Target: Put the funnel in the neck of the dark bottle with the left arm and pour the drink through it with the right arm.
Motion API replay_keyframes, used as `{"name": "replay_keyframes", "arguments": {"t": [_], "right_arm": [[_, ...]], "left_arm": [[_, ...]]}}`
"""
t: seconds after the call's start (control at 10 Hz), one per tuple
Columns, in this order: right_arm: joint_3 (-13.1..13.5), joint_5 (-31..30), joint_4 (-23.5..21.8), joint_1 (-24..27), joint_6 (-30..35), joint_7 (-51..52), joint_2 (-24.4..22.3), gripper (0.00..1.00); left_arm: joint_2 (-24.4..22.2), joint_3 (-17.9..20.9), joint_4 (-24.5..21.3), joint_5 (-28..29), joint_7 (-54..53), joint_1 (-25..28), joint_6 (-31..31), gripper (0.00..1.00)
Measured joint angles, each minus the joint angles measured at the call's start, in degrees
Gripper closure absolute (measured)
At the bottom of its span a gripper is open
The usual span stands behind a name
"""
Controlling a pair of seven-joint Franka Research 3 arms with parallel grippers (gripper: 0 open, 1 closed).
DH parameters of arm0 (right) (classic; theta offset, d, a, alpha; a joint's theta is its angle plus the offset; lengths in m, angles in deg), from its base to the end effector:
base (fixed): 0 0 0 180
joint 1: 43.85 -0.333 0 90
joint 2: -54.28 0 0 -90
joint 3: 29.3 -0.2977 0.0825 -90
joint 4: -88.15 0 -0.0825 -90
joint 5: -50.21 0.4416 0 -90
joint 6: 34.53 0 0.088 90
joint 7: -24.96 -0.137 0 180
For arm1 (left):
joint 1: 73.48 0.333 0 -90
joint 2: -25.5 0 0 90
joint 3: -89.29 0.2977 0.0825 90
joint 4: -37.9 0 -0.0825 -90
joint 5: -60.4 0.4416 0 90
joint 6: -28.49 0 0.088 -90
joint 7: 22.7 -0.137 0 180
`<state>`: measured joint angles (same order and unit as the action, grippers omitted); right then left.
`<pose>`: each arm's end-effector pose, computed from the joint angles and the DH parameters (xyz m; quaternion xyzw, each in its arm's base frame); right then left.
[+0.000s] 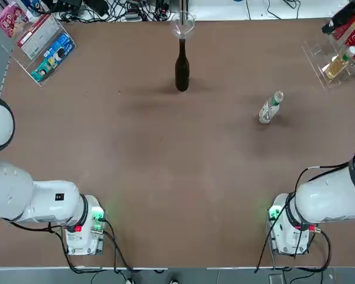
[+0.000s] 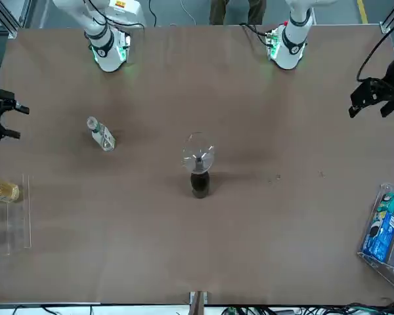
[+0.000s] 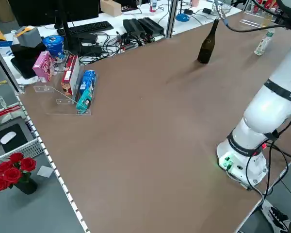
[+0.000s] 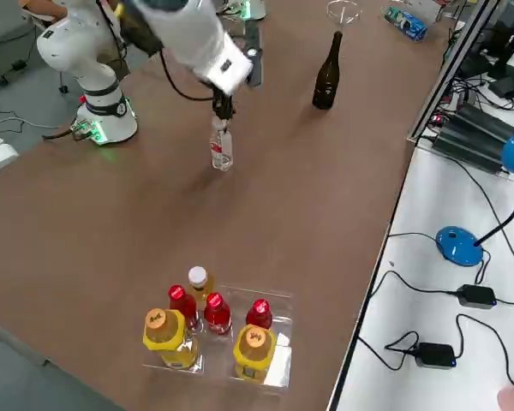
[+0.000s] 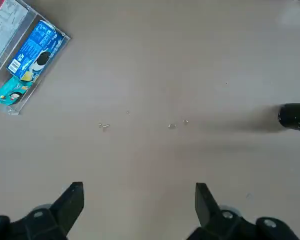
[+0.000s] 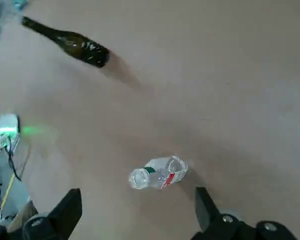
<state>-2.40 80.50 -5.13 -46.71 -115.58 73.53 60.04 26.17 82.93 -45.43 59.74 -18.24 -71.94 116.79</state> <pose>0.5855 -0.1692 0.4986 -0.9382 -0.2028 -0.0241 0.2793 0.6123 -0.0529 0.6280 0.9993 -0.0035 0.0369 0.0094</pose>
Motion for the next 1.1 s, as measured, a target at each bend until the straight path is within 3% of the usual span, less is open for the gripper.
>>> {"name": "replay_keyframes", "arguments": {"t": [0.2, 0.5, 0.8, 1.1], "right_arm": [[-4.26, -7.89, 3.5, 0.14, 0.04, -16.67, -1.72, 0.0], [-14.11, -20.08, 8.12, 0.85, 0.87, -36.23, -2.26, 0.0], [-18.57, -26.84, 9.45, 2.76, -0.03, -45.64, -2.58, 0.0], [-22.41, -28.17, 8.58, 6.55, -3.14, -48.06, -3.86, 0.0]], "left_arm": [[0.0, 0.02, 0.0, 0.0, 0.0, 0.02, 0.0, 0.01], [0.0, 0.03, 0.0, 0.0, 0.0, 0.01, 0.0, 0.02], [0.0, 0.03, 0.0, 0.0, 0.0, 0.0, 0.0, 0.02], [0.0, 0.03, 0.0, 0.0, 0.0, 0.0, 0.0, 0.02]]}}
